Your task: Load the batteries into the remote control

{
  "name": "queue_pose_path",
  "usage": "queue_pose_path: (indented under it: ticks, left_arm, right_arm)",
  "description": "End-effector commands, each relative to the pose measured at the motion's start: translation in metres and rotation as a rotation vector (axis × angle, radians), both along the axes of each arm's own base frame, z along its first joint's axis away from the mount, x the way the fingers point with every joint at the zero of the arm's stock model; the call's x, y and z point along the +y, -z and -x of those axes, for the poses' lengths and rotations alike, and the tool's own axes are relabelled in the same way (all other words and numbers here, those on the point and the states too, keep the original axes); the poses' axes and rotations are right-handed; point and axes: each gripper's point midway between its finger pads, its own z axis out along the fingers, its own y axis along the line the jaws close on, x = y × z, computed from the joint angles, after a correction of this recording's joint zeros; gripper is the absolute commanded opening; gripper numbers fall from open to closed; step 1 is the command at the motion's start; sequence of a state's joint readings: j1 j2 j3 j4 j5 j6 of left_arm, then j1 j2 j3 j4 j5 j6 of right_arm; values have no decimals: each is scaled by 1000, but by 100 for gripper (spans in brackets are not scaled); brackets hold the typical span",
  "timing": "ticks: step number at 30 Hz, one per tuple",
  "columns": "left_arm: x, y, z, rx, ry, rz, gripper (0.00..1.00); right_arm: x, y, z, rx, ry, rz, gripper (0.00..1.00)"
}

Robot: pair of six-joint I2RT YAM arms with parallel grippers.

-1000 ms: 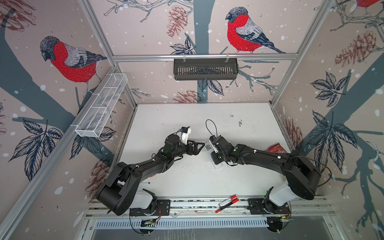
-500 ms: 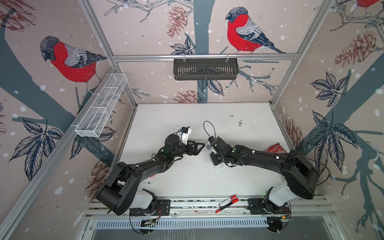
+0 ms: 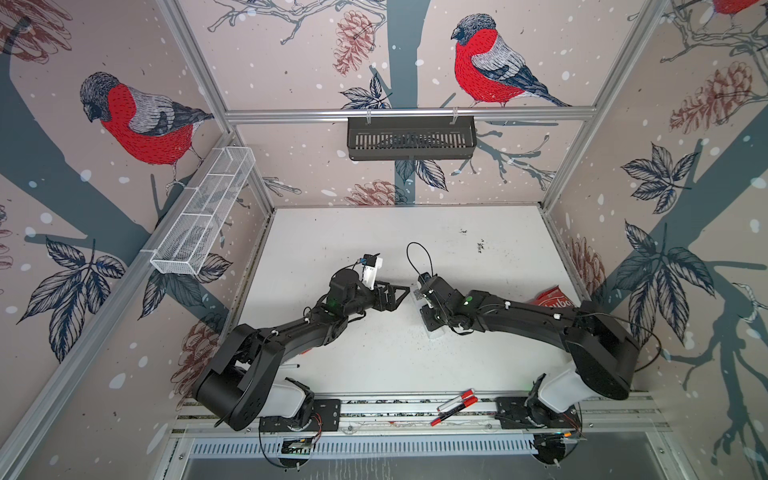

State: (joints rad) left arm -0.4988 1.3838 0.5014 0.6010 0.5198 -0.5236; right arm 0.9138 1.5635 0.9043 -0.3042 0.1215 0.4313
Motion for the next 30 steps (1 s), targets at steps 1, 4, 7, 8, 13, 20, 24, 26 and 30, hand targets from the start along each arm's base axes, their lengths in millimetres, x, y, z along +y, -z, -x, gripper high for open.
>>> queue_pose_path:
  ticks: [1, 4, 7, 8, 13, 20, 24, 26, 30]
  left_arm:
    - [-2, -10, -1, -37, 10, 26, 98]
    - [-2, -9, -2, -36, 8, 25, 98]
    - [-2, -10, -2, -37, 9, 27, 98]
    - [-2, -10, -1, -36, 10, 27, 98]
    - [-2, -10, -1, -36, 12, 28, 98]
    - [-5, -10, 3, -31, 45, 36, 98]
    - [-4, -10, 8, -24, 54, 39, 98]
    - [-2, -9, 12, -22, 53, 36, 98]
    - [1, -10, 17, -21, 54, 28, 98]
  right_arm:
    - [2, -4, 1, 19, 32, -19, 24]
    - [2, -6, 0, 18, 41, -15, 23]
    - [0, -7, 0, 20, 54, -10, 23]
    - [0, -7, 0, 18, 51, -7, 23]
    - [-3, -2, 2, 11, 55, 8, 23]
    - [-3, 1, 0, 1, 54, 9, 23]
    - [-3, -1, -2, -7, 54, 3, 23]
    - [-3, -1, -3, -6, 55, 3, 23]
    - [-3, 2, -3, 1, 49, 6, 23]
